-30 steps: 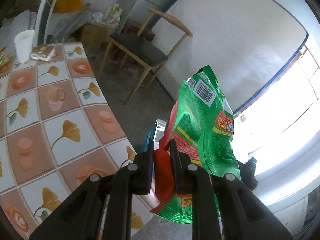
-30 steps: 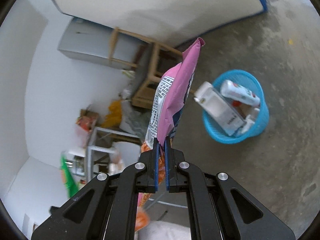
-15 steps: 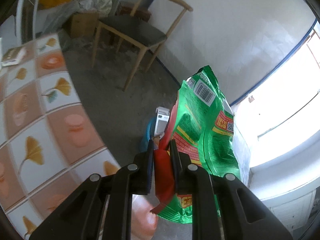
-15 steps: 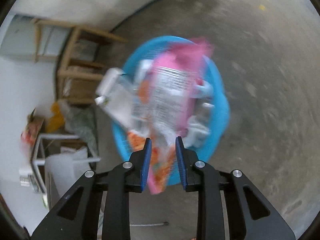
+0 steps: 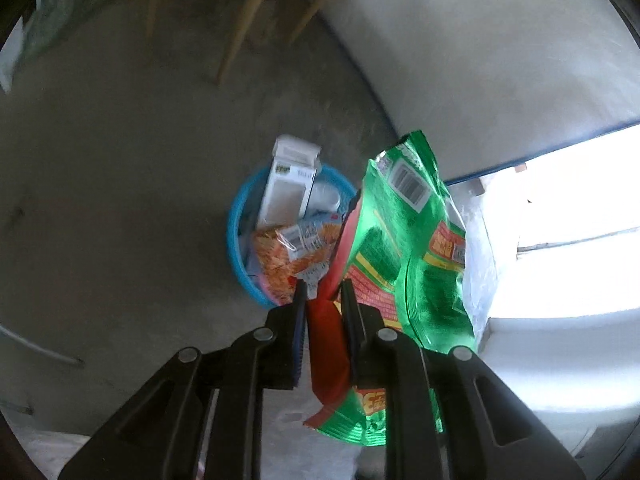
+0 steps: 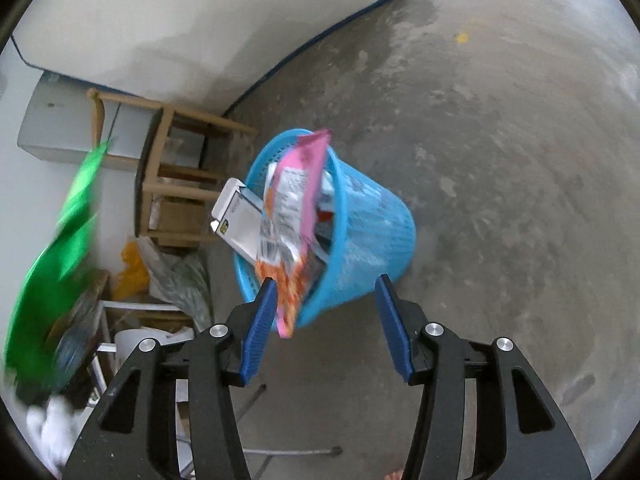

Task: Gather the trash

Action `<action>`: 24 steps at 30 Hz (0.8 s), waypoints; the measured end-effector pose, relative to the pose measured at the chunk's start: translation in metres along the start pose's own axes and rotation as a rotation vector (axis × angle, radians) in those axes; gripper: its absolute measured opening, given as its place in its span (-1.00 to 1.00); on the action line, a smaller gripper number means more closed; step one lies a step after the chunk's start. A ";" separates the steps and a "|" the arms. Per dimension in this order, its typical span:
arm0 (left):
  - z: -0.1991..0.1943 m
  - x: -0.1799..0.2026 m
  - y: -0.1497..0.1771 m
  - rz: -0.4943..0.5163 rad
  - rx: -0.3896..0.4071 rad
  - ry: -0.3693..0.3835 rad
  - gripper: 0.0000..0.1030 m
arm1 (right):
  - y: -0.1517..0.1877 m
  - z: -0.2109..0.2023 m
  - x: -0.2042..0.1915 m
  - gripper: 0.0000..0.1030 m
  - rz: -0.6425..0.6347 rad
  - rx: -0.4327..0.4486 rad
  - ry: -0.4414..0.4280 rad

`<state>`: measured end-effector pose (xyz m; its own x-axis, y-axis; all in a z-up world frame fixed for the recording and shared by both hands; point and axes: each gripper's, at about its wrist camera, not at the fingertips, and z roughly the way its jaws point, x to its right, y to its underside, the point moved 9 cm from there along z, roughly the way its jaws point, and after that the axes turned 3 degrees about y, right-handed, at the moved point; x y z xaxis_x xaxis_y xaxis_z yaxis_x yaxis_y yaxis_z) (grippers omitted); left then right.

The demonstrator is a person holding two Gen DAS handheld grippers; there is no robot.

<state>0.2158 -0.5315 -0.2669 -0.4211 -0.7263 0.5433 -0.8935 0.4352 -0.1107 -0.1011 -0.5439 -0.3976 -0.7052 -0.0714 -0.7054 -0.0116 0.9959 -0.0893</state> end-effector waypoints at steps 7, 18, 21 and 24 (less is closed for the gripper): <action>0.094 -0.051 0.015 -0.238 -0.162 -0.017 -0.08 | 0.037 -0.033 0.040 -0.03 -0.003 -0.019 0.096; -0.041 0.011 0.003 -0.047 0.012 0.131 0.04 | 0.037 -0.050 -0.020 -0.03 -0.163 0.036 0.097; -0.124 0.038 0.021 0.136 0.117 0.172 0.04 | 0.042 -0.074 -0.082 -0.03 -0.355 0.110 0.091; -0.202 0.046 0.059 0.306 0.247 0.128 0.29 | 0.062 -0.111 -0.150 0.06 -0.590 0.223 0.093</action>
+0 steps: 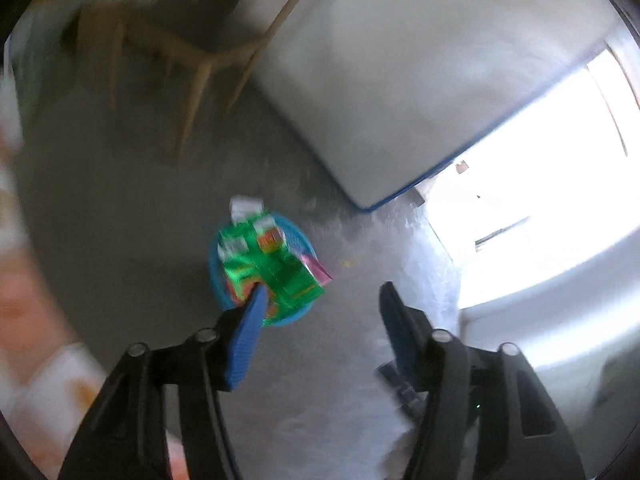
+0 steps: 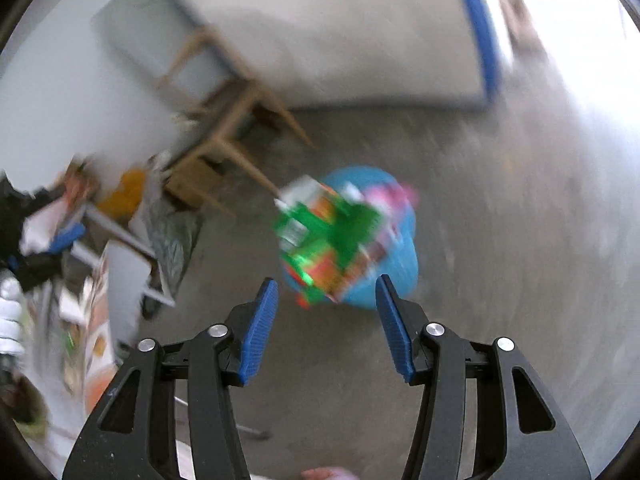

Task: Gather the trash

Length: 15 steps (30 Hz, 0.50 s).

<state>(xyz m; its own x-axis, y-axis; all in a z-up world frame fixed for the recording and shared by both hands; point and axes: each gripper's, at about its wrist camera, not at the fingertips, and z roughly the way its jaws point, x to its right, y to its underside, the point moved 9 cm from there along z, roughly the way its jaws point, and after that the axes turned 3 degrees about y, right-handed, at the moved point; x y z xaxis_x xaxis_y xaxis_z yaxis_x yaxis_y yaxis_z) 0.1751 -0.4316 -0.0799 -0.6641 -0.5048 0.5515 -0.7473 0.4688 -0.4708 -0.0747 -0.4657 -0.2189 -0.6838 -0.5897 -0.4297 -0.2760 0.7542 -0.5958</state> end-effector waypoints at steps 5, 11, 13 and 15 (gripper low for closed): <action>-0.134 0.002 0.066 0.140 0.180 -0.203 0.71 | -0.015 -0.089 -0.099 0.87 -0.283 0.237 -0.003; -0.231 -0.054 0.154 -0.039 0.362 -0.559 0.91 | 0.031 -0.160 -0.191 0.87 -0.517 0.336 -0.043; -0.243 -0.073 0.176 -0.100 0.386 -0.637 0.91 | 0.054 -0.156 -0.204 0.87 -0.574 0.277 -0.029; -0.259 -0.097 0.203 -0.192 0.417 -0.755 0.91 | 0.077 -0.147 -0.208 0.87 -0.617 0.219 0.007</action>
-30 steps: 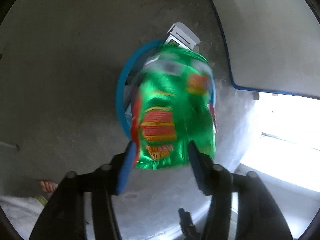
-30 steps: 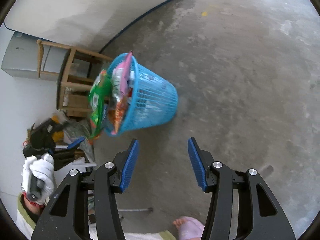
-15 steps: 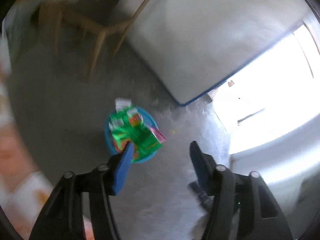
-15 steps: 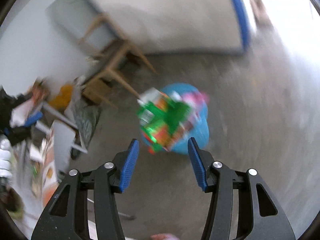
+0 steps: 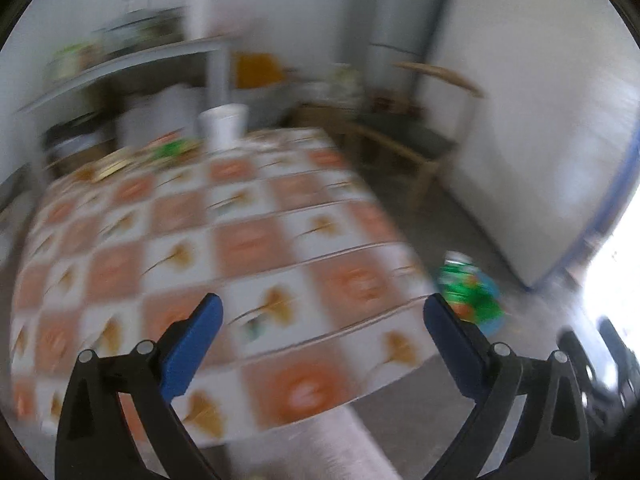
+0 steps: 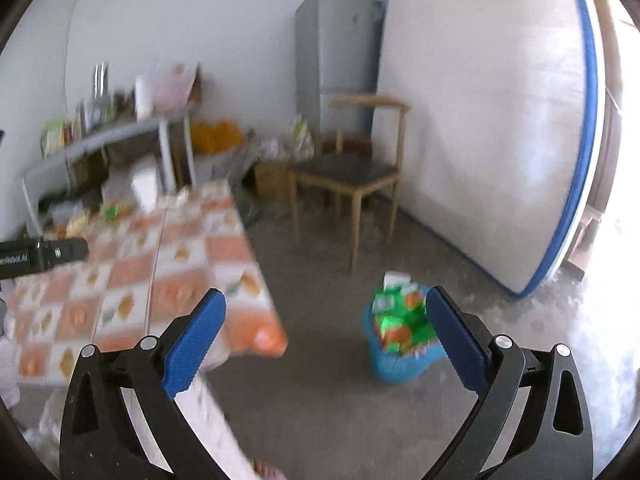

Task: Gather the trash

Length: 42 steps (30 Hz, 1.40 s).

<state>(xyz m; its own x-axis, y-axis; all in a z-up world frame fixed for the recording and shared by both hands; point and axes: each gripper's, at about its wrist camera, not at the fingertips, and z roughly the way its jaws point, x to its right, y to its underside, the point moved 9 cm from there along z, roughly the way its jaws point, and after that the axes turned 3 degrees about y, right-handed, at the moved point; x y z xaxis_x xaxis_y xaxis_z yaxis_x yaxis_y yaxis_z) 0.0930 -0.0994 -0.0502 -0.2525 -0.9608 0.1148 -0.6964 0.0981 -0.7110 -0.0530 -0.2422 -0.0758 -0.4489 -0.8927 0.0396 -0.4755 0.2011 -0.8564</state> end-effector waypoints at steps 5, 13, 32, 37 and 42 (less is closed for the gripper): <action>-0.003 -0.030 0.028 0.000 0.037 -0.145 0.91 | 0.032 0.001 -0.031 0.87 -0.114 -0.133 0.029; -0.006 -0.028 0.042 0.056 -0.018 -0.141 0.91 | 0.039 -0.011 -0.040 0.87 -0.122 -0.181 0.052; -0.010 -0.023 0.043 0.034 -0.020 -0.125 0.91 | 0.042 -0.012 -0.016 0.87 -0.038 -0.206 0.121; -0.010 -0.022 0.042 0.035 -0.018 -0.130 0.91 | 0.041 -0.013 -0.012 0.87 -0.033 -0.201 0.128; -0.011 -0.021 0.041 0.033 -0.012 -0.135 0.91 | 0.039 -0.013 -0.013 0.87 -0.044 -0.195 0.126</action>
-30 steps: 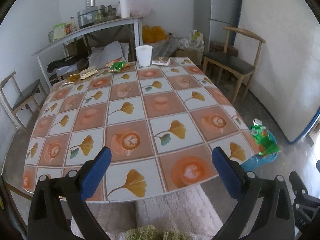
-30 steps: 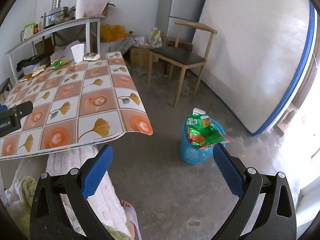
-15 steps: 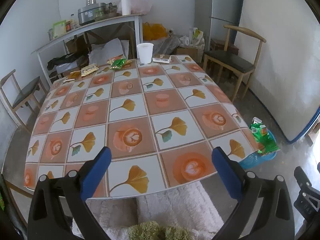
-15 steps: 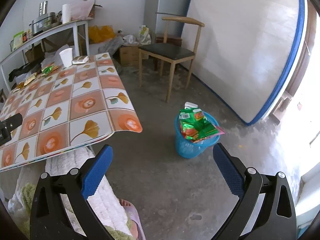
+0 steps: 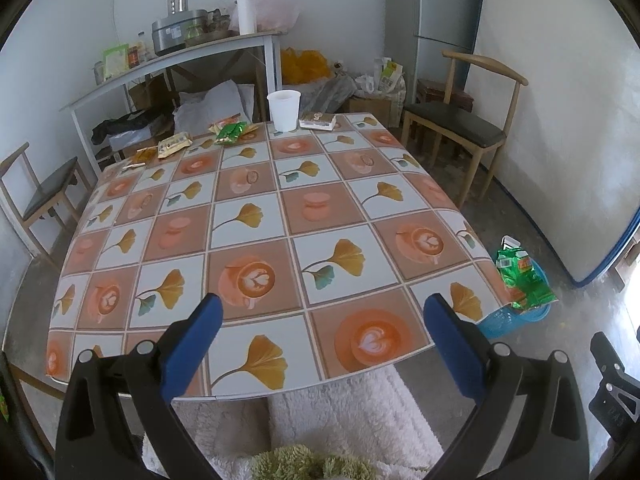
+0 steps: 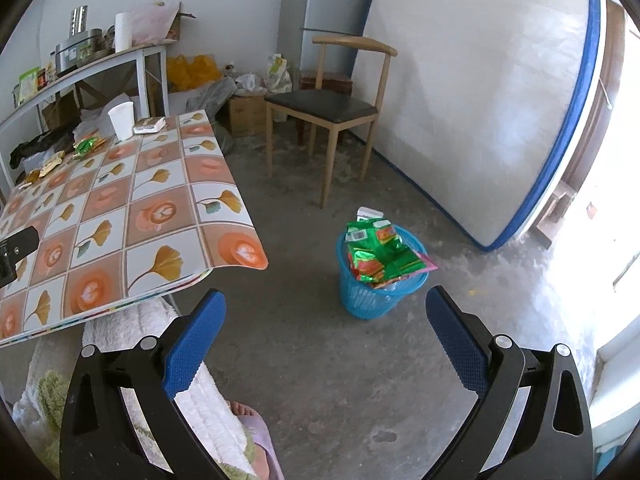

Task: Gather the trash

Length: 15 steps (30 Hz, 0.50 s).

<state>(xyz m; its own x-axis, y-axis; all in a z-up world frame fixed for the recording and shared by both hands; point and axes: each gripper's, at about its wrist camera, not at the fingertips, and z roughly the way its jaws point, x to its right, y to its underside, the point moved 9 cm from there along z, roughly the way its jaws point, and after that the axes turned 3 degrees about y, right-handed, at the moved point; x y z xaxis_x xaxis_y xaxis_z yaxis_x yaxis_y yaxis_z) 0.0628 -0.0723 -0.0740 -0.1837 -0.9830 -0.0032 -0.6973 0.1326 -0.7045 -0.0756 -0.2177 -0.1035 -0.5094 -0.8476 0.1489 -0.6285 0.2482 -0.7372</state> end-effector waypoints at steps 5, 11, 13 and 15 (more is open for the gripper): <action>0.000 0.000 0.001 -0.004 -0.004 -0.007 0.91 | -0.001 -0.001 -0.001 0.87 -0.004 0.008 -0.005; 0.001 -0.002 0.002 -0.008 -0.011 -0.009 0.91 | -0.001 -0.001 -0.001 0.87 -0.002 0.009 0.000; 0.001 -0.003 0.003 -0.010 -0.010 -0.010 0.91 | 0.000 -0.001 0.000 0.87 0.000 0.009 0.002; 0.001 -0.003 0.003 -0.009 -0.012 -0.009 0.91 | 0.000 0.000 0.000 0.87 0.001 0.008 0.000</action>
<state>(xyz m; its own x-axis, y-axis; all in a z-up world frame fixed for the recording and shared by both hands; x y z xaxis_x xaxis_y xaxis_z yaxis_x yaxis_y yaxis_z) 0.0623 -0.0689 -0.0771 -0.1709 -0.9853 -0.0038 -0.7074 0.1254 -0.6956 -0.0760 -0.2180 -0.1039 -0.5102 -0.8472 0.1480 -0.6233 0.2457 -0.7424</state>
